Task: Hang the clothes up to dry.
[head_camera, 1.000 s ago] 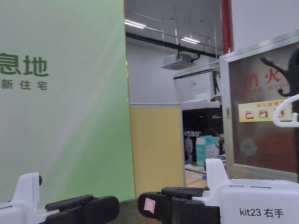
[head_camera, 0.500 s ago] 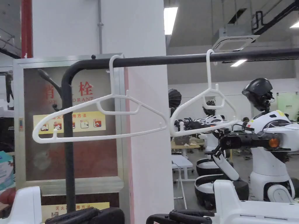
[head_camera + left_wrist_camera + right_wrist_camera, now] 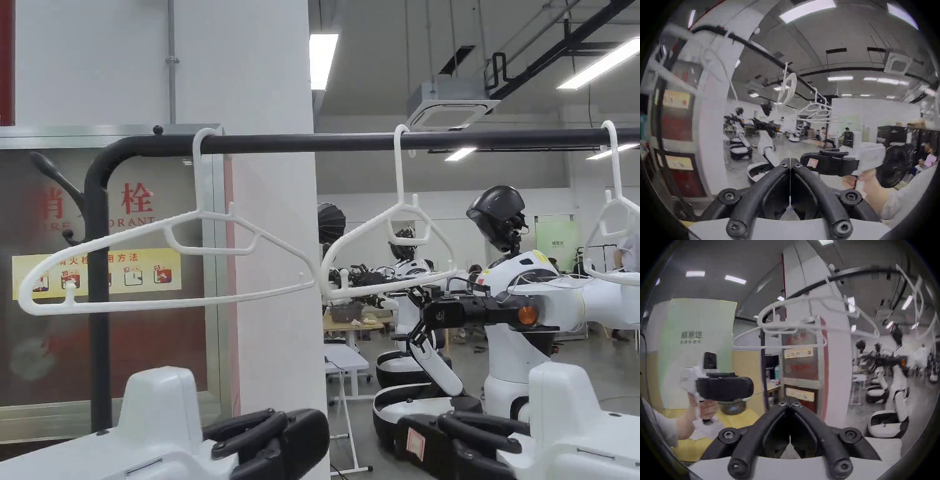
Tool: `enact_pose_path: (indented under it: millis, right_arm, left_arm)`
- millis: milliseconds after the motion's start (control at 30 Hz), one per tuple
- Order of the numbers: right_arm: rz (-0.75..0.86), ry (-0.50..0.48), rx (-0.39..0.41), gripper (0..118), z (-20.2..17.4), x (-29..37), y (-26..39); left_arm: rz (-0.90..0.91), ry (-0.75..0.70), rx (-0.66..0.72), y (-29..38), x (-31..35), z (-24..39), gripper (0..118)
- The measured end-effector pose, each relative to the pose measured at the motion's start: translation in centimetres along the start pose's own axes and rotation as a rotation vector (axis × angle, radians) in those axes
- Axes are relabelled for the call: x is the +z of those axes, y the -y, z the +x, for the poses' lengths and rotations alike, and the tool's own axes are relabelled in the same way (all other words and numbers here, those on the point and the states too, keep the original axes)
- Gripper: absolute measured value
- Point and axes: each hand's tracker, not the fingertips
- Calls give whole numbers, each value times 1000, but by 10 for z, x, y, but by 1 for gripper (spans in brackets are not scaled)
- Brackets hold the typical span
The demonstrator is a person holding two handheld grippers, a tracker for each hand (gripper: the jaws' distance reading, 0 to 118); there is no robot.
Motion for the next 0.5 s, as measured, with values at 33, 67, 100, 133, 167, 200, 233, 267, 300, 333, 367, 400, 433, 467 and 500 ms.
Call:
enact_pose_path:
  millis: [33, 67, 100, 133, 167, 200, 233, 267, 300, 333, 367, 400, 433, 467, 500]
  right_arm:
    - [21, 43, 34, 0, -8, 2, -6]
    - [52, 138, 90, 0, -16, 4, -12]
    - [73, 259, 129, 0, -27, 6, -18]
    - [75, 328, 163, 0, -33, 7, -24]
    - [86, 402, 169, 0, -39, 8, -30]
    - [80, 482, 137, 0, -41, 8, -36]
    - [75, 547, 105, 0, -43, 7, -41]
    - [85, 569, 65, 0, -42, 7, -44]
    - [104, 576, 36, 0, -40, 7, -46]
    - [115, 605, 36, 0, -37, 6, -46]
    - [105, 639, 46, 0, -36, 3, -47]
    - [92, 669, 54, 0, -36, 0, -46]
    - [92, 667, 46, 0, -35, -1, -45]
    - [80, 648, 40, 0, -32, -1, -43]
    - [73, 641, 11, 0, -30, -1, -42]
  left_arm:
    - [27, -47, -35, -3, -1, 11, 0]
    - [78, -92, -76, -7, 1, 22, 0]
    - [123, -119, -111, -11, 0, 35, 0]
    - [162, -148, -116, -15, 0, 46, 0]
    - [182, -189, -126, -19, -3, 62, 0]
    - [174, -271, -141, -25, -7, 76, 0]
    - [201, -303, -182, -30, -10, 88, 0]
    - [228, -351, -229, -34, -13, 102, 0]
    - [216, -429, -263, -39, -20, 116, 0]
    - [199, -496, -284, -44, -27, 126, 0]
    - [157, -521, -274, -50, -34, 130, 0]
    - [173, -484, -241, -53, -37, 130, 0]
    - [182, -472, -201, -56, -40, 130, 0]
    - [169, -442, -177, -59, -42, 130, 0]
    - [176, -452, -178, -60, -42, 132, 0]
